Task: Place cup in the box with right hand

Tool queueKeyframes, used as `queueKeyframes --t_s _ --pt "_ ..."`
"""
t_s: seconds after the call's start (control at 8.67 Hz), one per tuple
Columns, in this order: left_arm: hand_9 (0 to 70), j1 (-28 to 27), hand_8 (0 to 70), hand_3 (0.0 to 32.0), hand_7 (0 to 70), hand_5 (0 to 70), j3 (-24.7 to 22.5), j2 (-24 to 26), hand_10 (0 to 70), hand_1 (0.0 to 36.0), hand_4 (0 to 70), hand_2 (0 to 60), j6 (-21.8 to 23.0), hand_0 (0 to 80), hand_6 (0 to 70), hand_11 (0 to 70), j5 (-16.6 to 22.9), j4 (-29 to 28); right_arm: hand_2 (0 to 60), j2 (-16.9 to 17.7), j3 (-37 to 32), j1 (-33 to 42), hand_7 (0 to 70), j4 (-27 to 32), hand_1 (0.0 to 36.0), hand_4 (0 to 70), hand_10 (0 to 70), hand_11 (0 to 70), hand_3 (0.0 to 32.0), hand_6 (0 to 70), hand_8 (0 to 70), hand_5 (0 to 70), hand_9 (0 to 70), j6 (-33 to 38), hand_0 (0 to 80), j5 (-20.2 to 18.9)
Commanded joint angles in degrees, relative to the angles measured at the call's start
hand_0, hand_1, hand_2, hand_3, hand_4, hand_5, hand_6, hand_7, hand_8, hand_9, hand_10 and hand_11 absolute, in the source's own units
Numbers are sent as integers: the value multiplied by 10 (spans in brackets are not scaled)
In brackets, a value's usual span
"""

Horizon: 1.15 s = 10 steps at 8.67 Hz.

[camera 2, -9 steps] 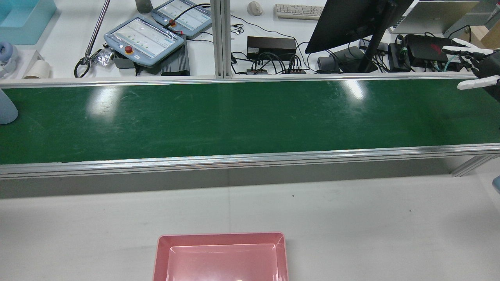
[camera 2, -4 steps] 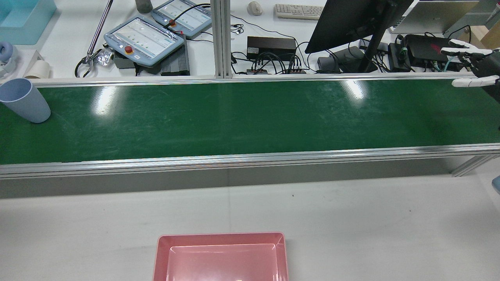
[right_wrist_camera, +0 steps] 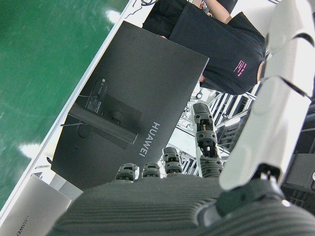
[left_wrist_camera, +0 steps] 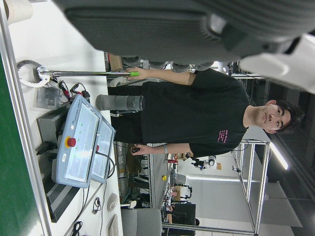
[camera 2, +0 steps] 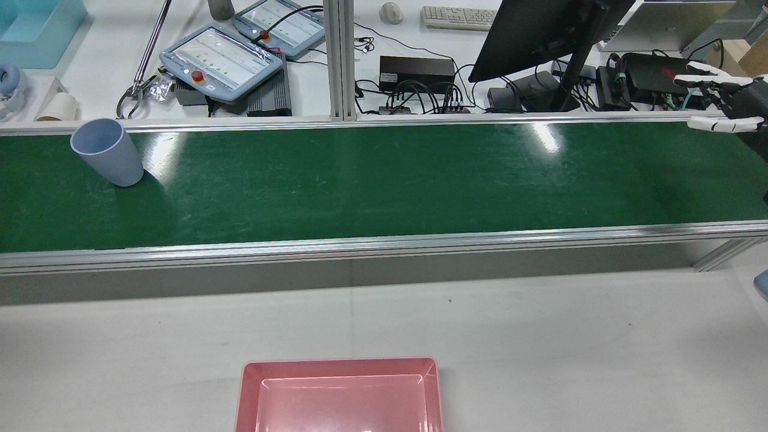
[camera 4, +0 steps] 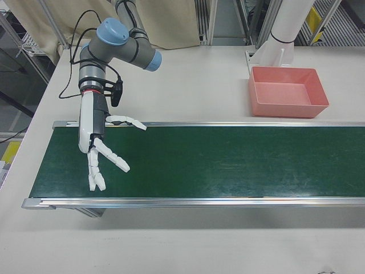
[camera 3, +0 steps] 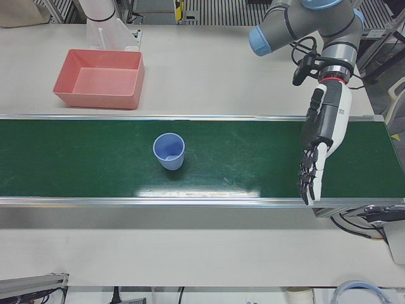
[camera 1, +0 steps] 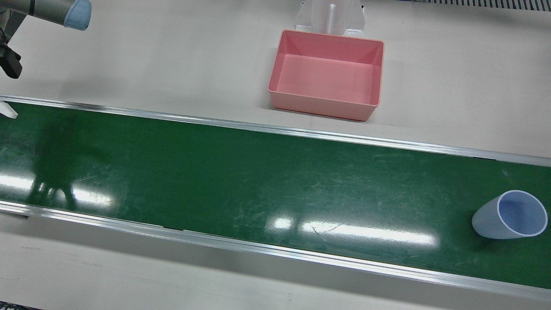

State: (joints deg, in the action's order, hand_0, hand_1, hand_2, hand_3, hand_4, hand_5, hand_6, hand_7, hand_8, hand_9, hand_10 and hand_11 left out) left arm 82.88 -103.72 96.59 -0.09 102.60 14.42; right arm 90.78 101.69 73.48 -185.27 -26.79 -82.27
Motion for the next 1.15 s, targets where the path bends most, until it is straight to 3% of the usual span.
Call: queueKeyframes --t_s 0.0,0.35,0.46,0.58,0.69,0.81,1.04 --pt "0 0 0 0 0 0 0 0 0 0 0 0 0 0 0 0 0 0 59 -1 -2 -6 147 0 137 168 28 58 0 41 17 49 62 -1 502 2" --pt "0 0 0 0 0 0 -2 0 0 0 0 0 0 0 0 0 0 1 182 -15 -3 -30 140 0 141 122 25 52 4 35 16 41 59 -7 466 5" --pt "0 0 0 0 0 0 -2 0 0 0 0 0 0 0 0 0 0 1 146 -15 -3 -33 140 1 122 125 24 49 18 34 15 38 58 -12 460 6" --pt "0 0 0 0 0 0 -2 0 0 0 0 0 0 0 0 0 0 1 188 -15 -4 -40 142 0 125 114 24 47 22 33 14 36 58 -14 446 6" --pt "0 0 0 0 0 0 -2 0 0 0 0 0 0 0 0 0 0 1 98 -15 -4 -45 139 1 108 125 26 51 36 31 15 37 58 -19 463 8" --pt "0 0 0 0 0 0 -2 0 0 0 0 0 0 0 0 0 0 1 174 -15 -4 -46 130 1 115 92 24 47 46 28 13 34 54 -23 438 9" --pt "0 0 0 0 0 0 -2 0 0 0 0 0 0 0 0 0 0 1 5 -14 -4 -47 131 0 99 158 26 53 16 32 10 41 49 -25 484 9"
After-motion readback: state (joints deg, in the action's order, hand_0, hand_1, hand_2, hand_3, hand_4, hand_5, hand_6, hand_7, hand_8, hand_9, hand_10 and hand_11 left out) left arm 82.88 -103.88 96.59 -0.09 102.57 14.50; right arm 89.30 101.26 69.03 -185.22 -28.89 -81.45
